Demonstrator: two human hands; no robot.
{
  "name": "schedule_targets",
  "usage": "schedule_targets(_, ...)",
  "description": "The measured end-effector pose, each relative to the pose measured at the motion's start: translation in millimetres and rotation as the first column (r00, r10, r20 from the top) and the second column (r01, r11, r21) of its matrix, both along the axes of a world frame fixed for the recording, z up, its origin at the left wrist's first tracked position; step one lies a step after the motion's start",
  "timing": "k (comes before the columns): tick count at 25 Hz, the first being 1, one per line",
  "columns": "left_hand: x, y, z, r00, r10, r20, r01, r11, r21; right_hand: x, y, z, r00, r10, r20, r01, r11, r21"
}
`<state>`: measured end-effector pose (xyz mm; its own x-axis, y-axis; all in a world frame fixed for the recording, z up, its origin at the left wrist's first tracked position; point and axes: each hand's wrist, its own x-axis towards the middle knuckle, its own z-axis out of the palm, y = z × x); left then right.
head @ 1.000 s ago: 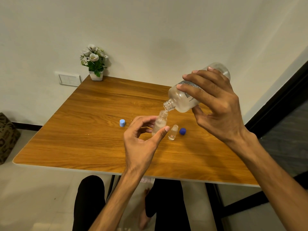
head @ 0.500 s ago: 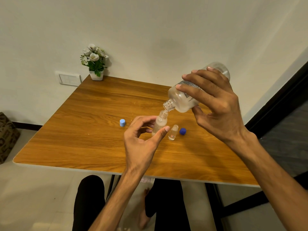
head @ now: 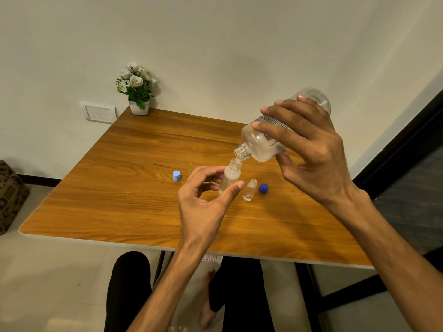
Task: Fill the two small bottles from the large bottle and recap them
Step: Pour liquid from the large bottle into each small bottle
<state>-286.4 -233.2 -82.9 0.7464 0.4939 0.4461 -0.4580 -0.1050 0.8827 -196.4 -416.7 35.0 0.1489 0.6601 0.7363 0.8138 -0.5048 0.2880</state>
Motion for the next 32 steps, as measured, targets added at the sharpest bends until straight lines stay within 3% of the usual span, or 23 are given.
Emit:
schedule_targets(25, 0.2, 0.4, -3.6, 1.0, 0.006, 0.002, -0.006, 1.0, 0.001, -0.7, 0.9, -6.3, 1.0, 0.007, -0.009, -0.007, 1.0, -0.002)
schedule_targets(32, 2.5, -1.1, -9.3, 1.0, 0.005, -0.011, -0.005, 1.0, -0.01, -10.1, -0.6, -30.5, 0.985, -0.067, -0.16, 0.083, 0.992, 0.094)
